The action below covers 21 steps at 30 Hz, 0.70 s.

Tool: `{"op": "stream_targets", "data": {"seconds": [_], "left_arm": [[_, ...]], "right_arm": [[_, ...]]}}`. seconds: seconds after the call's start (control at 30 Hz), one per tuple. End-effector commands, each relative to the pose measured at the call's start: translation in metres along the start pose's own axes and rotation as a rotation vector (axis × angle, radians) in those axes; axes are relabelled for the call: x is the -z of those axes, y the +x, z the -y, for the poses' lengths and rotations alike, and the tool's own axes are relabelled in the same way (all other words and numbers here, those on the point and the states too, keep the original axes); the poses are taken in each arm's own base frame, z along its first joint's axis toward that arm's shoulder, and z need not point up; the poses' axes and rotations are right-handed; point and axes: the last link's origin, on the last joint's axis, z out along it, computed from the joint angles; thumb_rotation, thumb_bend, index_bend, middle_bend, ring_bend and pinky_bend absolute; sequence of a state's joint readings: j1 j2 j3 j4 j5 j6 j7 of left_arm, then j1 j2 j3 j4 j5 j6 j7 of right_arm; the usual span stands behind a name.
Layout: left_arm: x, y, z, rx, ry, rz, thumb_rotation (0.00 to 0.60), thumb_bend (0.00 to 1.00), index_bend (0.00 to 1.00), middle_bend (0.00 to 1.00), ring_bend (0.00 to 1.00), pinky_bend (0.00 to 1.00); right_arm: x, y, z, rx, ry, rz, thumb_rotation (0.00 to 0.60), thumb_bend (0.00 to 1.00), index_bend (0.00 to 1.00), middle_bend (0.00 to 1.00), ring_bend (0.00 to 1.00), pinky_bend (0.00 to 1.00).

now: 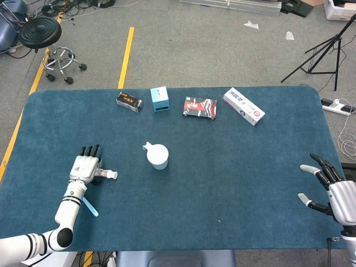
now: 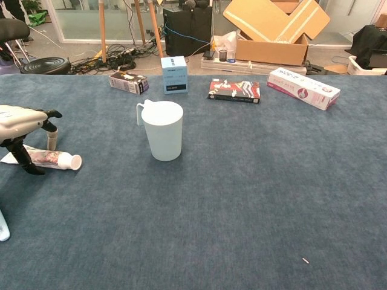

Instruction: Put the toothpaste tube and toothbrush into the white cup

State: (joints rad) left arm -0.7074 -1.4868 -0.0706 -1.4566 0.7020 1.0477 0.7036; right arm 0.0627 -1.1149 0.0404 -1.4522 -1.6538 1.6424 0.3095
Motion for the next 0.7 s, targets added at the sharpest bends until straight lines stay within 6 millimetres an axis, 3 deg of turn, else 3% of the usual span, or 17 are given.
{"op": "stream_targets", "data": {"seconds": [0.03, 0.27, 0.5, 0.7], "left_arm": [[-0.0023, 0.0001, -0.002, 0.006, 0.0, -0.002, 0.6, 0.0, 0.44, 0.0, 0.0, 0.0], [-0.0058, 0.0, -0.0037, 0.018, 0.005, -0.005, 0.6, 0.02, 0.45, 0.0, 0.0, 0.0], [-0.0074, -0.0007, -0.003, 0.02, 0.012, -0.007, 0.6, 0.15, 0.49, 0.0, 0.0, 0.0], [-0.0094, -0.0006, -0.0017, 0.013, 0.023, -0.009, 0.6, 0.34, 0.51, 0.0, 0.0, 0.0]], "right_arm": [[0.0001, 0.0002, -0.0002, 0.0, 0.0, 0.0, 0.6, 0.12, 0.3, 0.14, 0.16, 0.51], [0.0002, 0.0003, -0.0003, -0.001, 0.0, 0.0, 0.6, 0.12, 0.3, 0.14, 0.16, 0.51], [0.0005, 0.0003, -0.0001, -0.003, 0.0, -0.001, 0.6, 0.12, 0.3, 0.14, 0.16, 0.51], [0.0002, 0.0002, -0.0003, -0.003, -0.001, 0.001, 0.6, 0.12, 0.3, 0.14, 0.16, 0.51]]}}
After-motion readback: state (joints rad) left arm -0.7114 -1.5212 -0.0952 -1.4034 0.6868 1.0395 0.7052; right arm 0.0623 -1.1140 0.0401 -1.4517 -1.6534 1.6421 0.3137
